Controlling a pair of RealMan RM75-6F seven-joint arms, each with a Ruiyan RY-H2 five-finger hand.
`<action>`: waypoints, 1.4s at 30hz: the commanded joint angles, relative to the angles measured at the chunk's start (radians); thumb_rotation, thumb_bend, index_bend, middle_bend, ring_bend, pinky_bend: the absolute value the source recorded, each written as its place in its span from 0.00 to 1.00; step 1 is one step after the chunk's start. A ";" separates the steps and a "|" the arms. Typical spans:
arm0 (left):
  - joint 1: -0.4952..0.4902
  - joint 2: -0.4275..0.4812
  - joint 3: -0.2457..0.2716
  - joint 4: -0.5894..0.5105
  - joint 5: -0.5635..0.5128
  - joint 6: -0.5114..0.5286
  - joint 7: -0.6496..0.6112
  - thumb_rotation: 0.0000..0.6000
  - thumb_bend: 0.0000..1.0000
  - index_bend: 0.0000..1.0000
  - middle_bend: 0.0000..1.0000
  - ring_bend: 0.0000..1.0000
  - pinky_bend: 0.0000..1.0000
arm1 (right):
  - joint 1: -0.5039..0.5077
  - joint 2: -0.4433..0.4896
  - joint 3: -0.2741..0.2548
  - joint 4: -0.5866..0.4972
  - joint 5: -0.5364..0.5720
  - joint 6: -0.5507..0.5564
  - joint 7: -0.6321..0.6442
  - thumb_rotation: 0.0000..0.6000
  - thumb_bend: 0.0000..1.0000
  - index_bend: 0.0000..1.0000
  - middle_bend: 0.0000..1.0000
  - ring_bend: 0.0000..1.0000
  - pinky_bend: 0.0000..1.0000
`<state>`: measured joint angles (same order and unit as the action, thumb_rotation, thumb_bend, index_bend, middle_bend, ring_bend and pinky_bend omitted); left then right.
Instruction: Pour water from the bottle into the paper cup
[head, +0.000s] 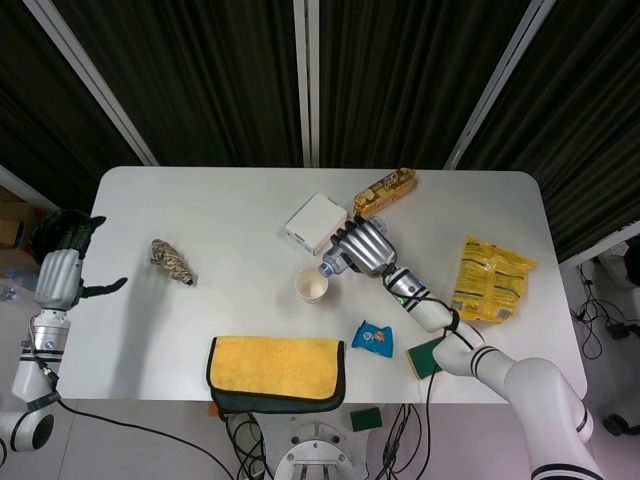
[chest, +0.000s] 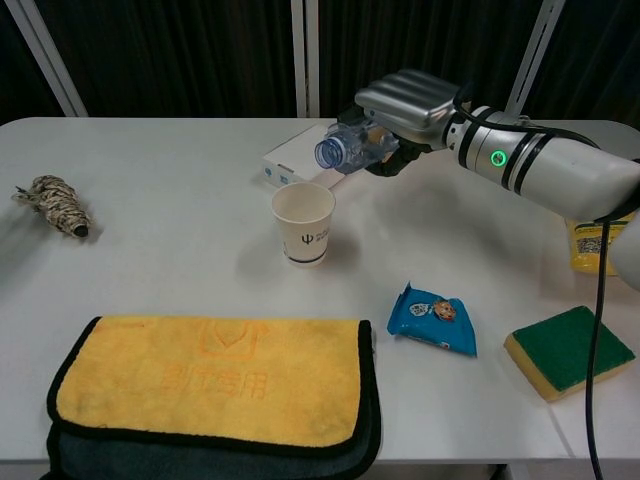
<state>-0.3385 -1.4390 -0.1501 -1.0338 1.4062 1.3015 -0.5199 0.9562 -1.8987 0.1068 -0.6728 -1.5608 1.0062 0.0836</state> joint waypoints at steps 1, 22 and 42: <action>0.001 0.000 -0.001 0.000 -0.001 0.001 -0.001 1.00 0.06 0.10 0.10 0.05 0.17 | 0.000 -0.003 -0.002 0.006 -0.001 0.002 -0.005 1.00 0.48 0.83 0.57 0.39 0.36; 0.005 0.001 0.002 0.007 0.000 -0.001 0.000 1.00 0.06 0.10 0.10 0.05 0.17 | 0.014 -0.033 -0.026 0.070 -0.026 0.022 -0.043 1.00 0.48 0.83 0.57 0.39 0.35; 0.004 0.001 0.009 0.011 0.003 -0.013 0.009 1.00 0.06 0.10 0.10 0.05 0.17 | 0.022 -0.055 -0.025 0.101 -0.017 0.014 -0.063 1.00 0.48 0.83 0.57 0.39 0.35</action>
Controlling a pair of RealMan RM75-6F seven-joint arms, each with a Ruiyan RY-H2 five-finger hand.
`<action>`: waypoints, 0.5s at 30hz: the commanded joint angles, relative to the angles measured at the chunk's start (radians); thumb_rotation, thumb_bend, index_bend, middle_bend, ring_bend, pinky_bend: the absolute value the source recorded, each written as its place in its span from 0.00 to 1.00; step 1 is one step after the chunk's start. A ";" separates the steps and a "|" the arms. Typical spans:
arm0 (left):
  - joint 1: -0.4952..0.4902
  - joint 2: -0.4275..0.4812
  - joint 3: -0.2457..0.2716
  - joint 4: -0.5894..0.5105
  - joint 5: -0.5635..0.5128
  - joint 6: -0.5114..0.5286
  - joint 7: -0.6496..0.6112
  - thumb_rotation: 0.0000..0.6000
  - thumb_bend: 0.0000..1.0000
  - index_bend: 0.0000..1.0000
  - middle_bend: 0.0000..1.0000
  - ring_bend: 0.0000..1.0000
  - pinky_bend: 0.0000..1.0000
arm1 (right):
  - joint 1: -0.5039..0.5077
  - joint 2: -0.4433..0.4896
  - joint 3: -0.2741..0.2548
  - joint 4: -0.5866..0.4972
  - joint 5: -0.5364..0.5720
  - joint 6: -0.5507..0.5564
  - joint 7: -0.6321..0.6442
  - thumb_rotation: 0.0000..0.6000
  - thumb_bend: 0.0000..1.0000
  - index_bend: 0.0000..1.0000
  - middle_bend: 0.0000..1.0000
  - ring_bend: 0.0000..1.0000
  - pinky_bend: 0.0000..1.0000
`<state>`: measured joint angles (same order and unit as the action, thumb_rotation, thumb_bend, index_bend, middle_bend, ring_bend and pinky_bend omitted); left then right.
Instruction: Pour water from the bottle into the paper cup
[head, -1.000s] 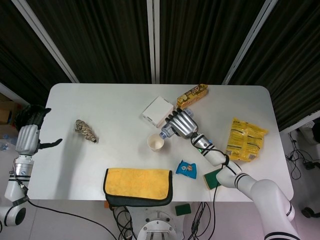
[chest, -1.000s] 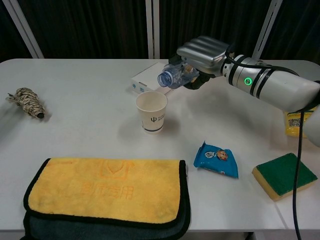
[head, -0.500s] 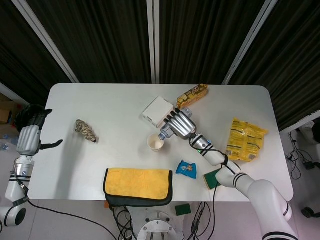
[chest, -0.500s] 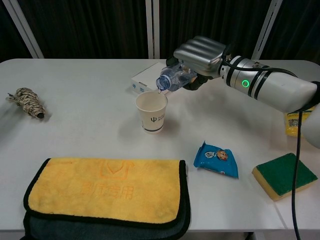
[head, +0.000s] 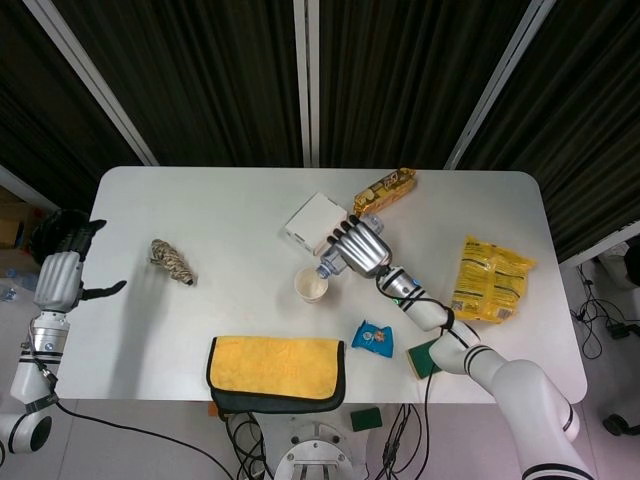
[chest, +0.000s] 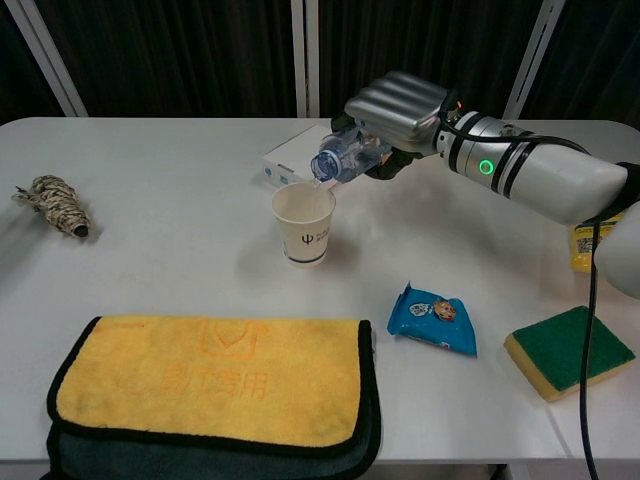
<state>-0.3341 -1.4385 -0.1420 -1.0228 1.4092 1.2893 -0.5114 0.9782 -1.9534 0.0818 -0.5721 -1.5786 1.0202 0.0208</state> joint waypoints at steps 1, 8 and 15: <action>0.000 0.001 0.001 0.000 0.001 -0.002 0.000 1.00 0.06 0.10 0.10 0.05 0.17 | 0.001 -0.001 0.000 0.002 0.000 0.000 -0.001 1.00 0.48 0.83 0.57 0.39 0.35; 0.001 0.002 0.003 0.001 0.003 -0.003 -0.003 1.00 0.06 0.10 0.10 0.05 0.17 | 0.005 -0.001 -0.002 0.005 -0.002 0.002 -0.011 1.00 0.48 0.83 0.57 0.39 0.35; 0.000 0.002 0.006 0.001 0.005 -0.005 -0.002 1.00 0.06 0.10 0.10 0.05 0.17 | 0.007 0.000 -0.001 0.001 0.000 0.002 -0.015 1.00 0.48 0.83 0.57 0.39 0.35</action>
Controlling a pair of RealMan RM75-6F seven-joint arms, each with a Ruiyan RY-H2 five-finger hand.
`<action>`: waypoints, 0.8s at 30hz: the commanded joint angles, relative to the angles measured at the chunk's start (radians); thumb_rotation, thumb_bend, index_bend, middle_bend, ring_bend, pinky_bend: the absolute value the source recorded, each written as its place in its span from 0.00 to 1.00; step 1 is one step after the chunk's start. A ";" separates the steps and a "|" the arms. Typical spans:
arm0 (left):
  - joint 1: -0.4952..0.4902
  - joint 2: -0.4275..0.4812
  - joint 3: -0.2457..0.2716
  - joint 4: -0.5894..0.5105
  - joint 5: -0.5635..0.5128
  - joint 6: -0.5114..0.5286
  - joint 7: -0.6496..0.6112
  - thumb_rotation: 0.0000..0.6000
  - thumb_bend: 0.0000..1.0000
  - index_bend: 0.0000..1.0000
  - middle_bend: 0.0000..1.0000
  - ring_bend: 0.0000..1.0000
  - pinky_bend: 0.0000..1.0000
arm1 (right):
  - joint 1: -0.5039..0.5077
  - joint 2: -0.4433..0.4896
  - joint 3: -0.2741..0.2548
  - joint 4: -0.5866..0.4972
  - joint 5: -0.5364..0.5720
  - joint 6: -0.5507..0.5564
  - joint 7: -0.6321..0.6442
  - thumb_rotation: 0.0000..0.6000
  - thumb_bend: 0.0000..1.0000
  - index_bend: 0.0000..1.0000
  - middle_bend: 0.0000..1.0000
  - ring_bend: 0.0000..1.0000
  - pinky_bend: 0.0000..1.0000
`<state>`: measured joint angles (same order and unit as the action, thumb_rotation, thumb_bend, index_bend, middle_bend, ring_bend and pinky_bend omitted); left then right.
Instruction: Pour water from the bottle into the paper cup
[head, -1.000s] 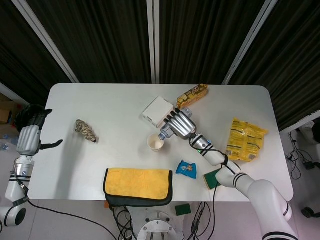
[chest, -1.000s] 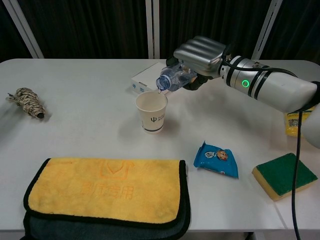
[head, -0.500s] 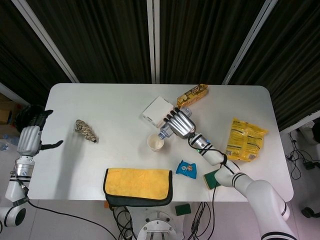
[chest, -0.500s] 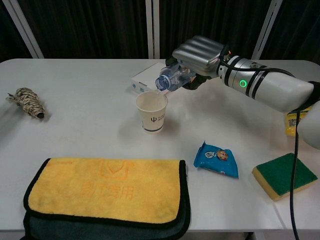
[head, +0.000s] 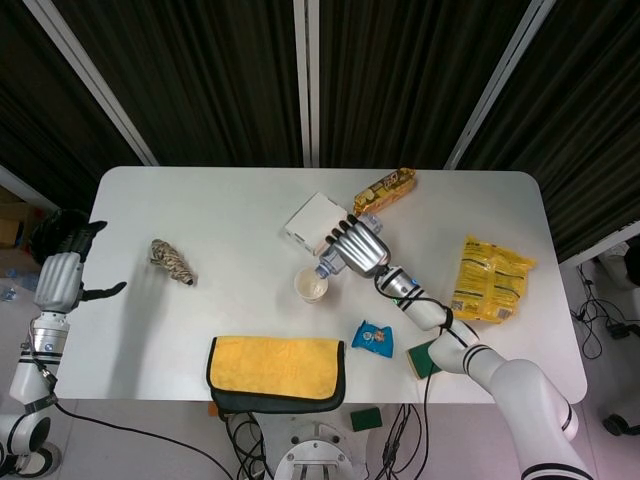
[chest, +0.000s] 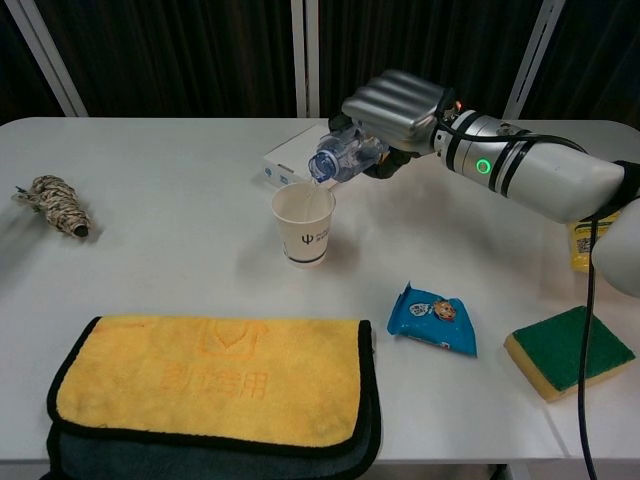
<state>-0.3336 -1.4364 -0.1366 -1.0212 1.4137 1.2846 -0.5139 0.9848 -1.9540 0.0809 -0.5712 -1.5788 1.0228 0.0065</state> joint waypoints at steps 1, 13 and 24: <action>-0.001 0.000 0.000 0.000 0.001 0.000 0.001 1.00 0.06 0.10 0.10 0.05 0.17 | 0.000 0.000 0.000 0.000 0.001 0.000 -0.001 1.00 0.48 0.83 0.57 0.39 0.35; 0.000 0.001 0.003 -0.001 0.002 -0.004 0.005 1.00 0.07 0.10 0.10 0.05 0.17 | 0.005 0.003 -0.002 -0.005 0.001 -0.006 -0.011 1.00 0.48 0.83 0.57 0.39 0.35; 0.002 0.000 0.008 0.005 0.002 -0.008 0.002 1.00 0.07 0.10 0.10 0.05 0.17 | 0.005 0.003 -0.002 -0.011 0.004 -0.011 -0.021 1.00 0.48 0.83 0.57 0.39 0.35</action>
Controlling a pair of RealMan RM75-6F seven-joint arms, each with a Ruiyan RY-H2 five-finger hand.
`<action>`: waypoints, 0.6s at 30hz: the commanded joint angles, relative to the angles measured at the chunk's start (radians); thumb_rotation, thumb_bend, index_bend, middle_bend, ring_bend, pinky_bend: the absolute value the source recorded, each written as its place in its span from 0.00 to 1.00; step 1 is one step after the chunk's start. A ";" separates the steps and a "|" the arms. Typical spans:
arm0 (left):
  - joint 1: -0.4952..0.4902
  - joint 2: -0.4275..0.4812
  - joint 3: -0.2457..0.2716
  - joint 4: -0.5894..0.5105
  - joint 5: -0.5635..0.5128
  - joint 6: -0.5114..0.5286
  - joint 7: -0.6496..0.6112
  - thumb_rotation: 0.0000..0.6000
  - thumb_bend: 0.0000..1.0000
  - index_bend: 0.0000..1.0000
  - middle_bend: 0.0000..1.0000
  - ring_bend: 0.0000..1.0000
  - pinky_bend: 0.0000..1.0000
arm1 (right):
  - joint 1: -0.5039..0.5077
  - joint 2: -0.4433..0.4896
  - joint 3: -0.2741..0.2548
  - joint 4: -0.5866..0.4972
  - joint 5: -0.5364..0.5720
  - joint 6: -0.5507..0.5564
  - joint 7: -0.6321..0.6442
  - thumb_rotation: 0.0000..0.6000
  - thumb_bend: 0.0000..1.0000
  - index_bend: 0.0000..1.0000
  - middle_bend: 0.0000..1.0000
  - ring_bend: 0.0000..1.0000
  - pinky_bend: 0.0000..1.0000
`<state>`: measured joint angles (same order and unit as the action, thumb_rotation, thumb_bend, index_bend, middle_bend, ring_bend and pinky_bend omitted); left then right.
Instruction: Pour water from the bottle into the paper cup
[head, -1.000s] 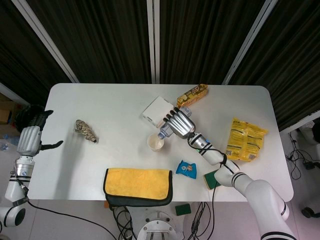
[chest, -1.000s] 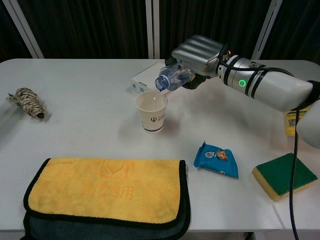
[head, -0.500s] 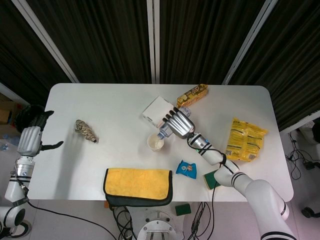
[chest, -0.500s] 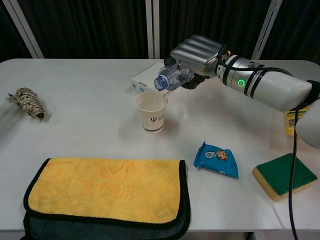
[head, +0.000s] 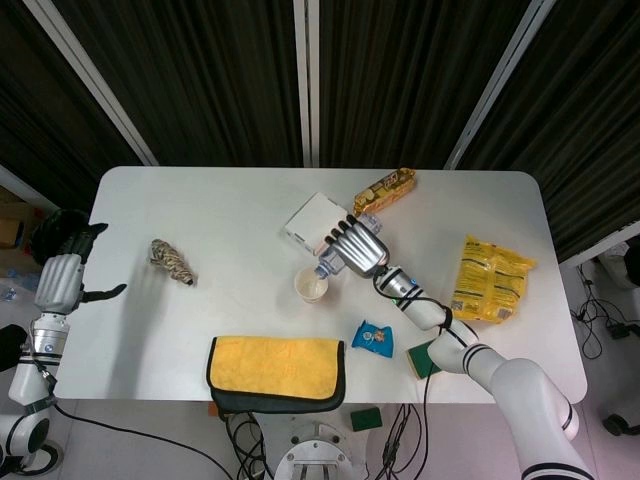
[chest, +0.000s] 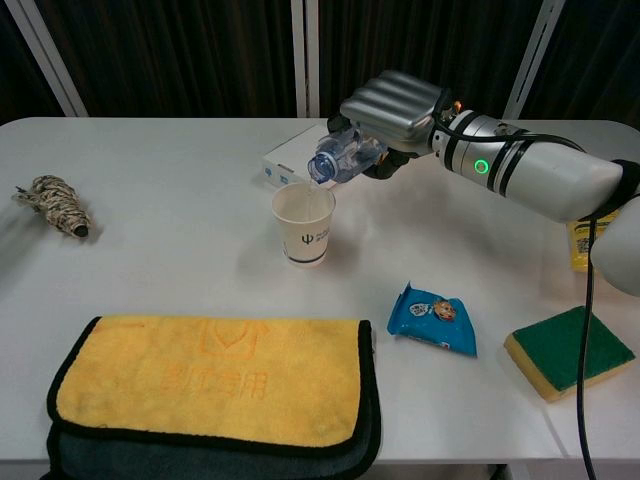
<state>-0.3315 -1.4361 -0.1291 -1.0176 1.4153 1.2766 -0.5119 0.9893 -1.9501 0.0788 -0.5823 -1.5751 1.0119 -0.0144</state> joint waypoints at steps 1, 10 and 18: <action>0.000 -0.001 0.001 0.002 0.001 0.000 0.000 1.00 0.07 0.10 0.10 0.05 0.17 | 0.001 -0.001 0.000 0.001 0.000 -0.001 -0.001 1.00 0.48 0.83 0.57 0.39 0.35; 0.001 0.002 0.006 0.007 0.005 -0.005 -0.009 1.00 0.07 0.10 0.10 0.05 0.17 | 0.006 -0.008 0.002 0.002 0.002 -0.005 -0.002 1.00 0.48 0.83 0.57 0.39 0.35; 0.002 -0.002 0.008 0.017 0.004 -0.010 -0.017 1.00 0.07 0.10 0.10 0.05 0.17 | 0.004 -0.011 0.019 -0.013 0.022 -0.012 0.027 1.00 0.48 0.83 0.57 0.39 0.35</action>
<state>-0.3297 -1.4381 -0.1208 -1.0005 1.4197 1.2668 -0.5294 0.9940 -1.9615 0.0942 -0.5909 -1.5571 1.0014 0.0077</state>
